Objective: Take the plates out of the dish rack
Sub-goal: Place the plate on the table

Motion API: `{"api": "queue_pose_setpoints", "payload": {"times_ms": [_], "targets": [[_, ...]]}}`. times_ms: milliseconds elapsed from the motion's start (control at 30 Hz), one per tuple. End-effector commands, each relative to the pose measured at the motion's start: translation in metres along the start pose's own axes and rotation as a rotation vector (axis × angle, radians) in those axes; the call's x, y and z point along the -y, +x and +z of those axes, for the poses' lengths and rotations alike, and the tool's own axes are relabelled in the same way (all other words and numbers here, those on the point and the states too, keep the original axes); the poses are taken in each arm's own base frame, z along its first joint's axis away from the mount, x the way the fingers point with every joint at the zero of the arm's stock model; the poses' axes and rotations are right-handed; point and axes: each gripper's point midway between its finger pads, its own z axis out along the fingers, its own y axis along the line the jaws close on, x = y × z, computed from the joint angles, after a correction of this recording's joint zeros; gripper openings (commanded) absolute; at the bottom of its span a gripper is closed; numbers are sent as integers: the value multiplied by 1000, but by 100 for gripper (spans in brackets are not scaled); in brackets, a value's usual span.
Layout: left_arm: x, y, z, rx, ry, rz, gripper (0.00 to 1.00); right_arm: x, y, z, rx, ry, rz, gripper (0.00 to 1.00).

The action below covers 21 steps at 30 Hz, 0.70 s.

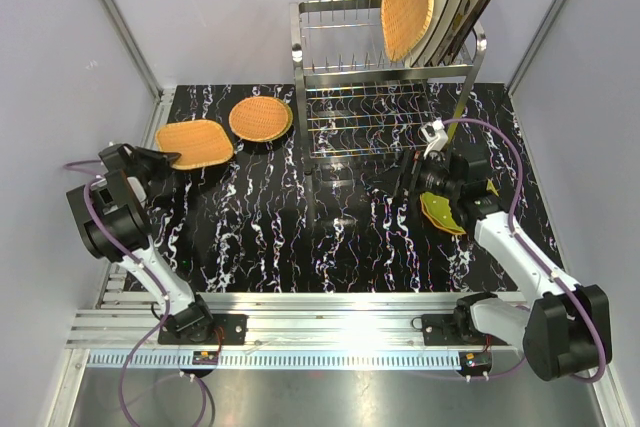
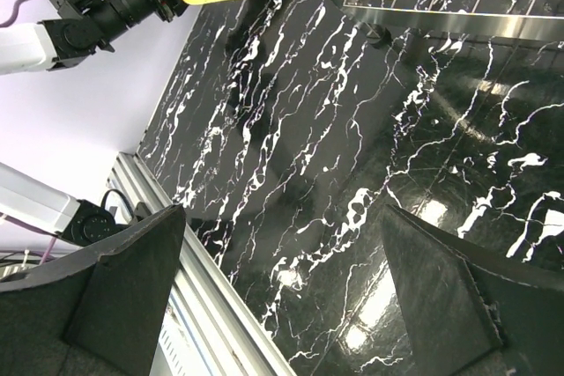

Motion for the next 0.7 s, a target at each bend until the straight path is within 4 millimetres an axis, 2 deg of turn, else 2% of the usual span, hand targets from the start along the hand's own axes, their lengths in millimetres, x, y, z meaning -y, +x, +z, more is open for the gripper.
{"api": "queue_pose_setpoints", "payload": {"times_ms": [0,33,67,167,333,467,667], "targets": [[10,-17,8,21,36,81,23,-10,-20,0,29,-32,-64,100],[5,-14,8,11,17,86,31,-10,-20,0,28,-33,-67,100],[-1,-13,8,4,-9,87,42,-10,-21,1,25,-35,-69,100],[-17,-5,6,-23,-74,102,54,-11,-24,2,26,-40,-86,100],[-25,-3,-3,-27,-124,163,71,-14,-26,2,23,-47,-98,100],[-33,-3,-14,-30,-198,202,79,-16,-27,0,28,-51,-104,100],[-35,-6,-29,-15,-256,276,80,-20,-27,-4,32,-59,-116,100]]}}
